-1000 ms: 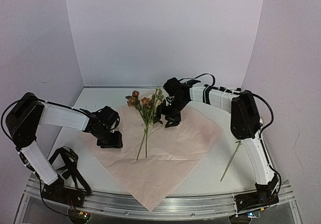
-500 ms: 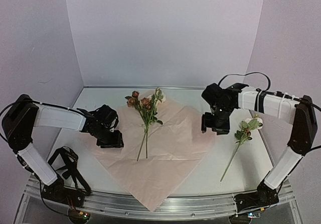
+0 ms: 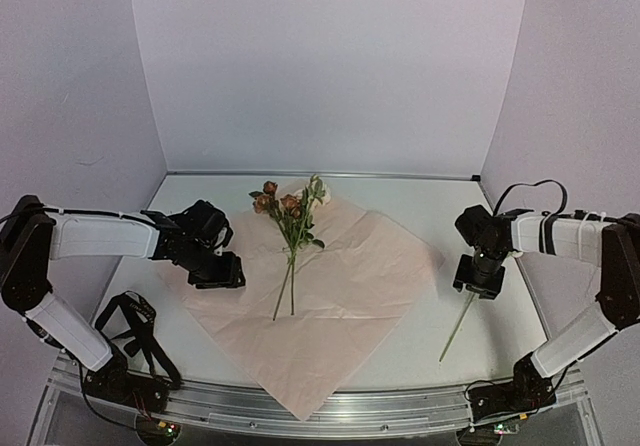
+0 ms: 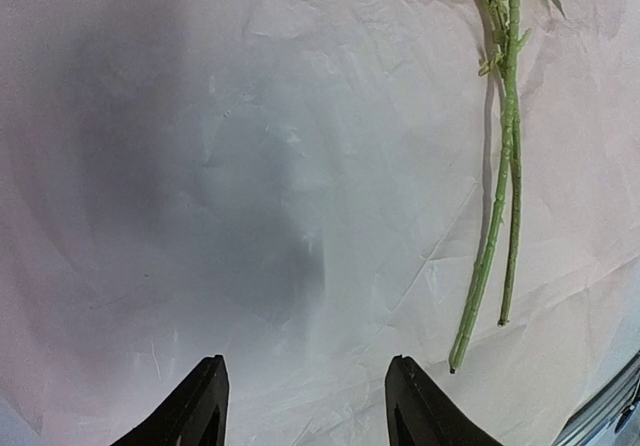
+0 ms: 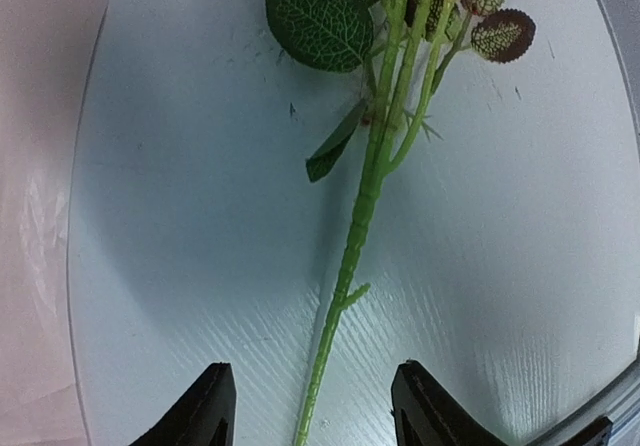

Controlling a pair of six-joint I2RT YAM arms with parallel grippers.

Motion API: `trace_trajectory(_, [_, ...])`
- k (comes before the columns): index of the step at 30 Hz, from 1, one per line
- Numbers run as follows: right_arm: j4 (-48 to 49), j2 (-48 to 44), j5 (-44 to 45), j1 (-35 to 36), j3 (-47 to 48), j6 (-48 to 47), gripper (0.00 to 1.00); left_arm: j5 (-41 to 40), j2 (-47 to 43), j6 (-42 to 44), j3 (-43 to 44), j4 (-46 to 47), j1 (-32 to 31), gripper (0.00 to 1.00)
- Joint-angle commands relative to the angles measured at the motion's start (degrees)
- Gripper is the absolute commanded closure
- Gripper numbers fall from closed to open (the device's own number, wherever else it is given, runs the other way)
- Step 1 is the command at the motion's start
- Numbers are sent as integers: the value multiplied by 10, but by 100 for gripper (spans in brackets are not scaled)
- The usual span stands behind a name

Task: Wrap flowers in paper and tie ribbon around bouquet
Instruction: Pick up the fake flower from the center of the board.

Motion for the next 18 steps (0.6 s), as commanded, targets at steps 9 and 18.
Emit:
trace_trajectory(9, [168, 56, -49, -74, -64, 12, 57, -18, -33, 12, 37, -29, 1, 44])
trace_trajectory(18, [201, 61, -60, -85, -83, 19, 96, -21, -28, 11, 40, -32, 1, 44])
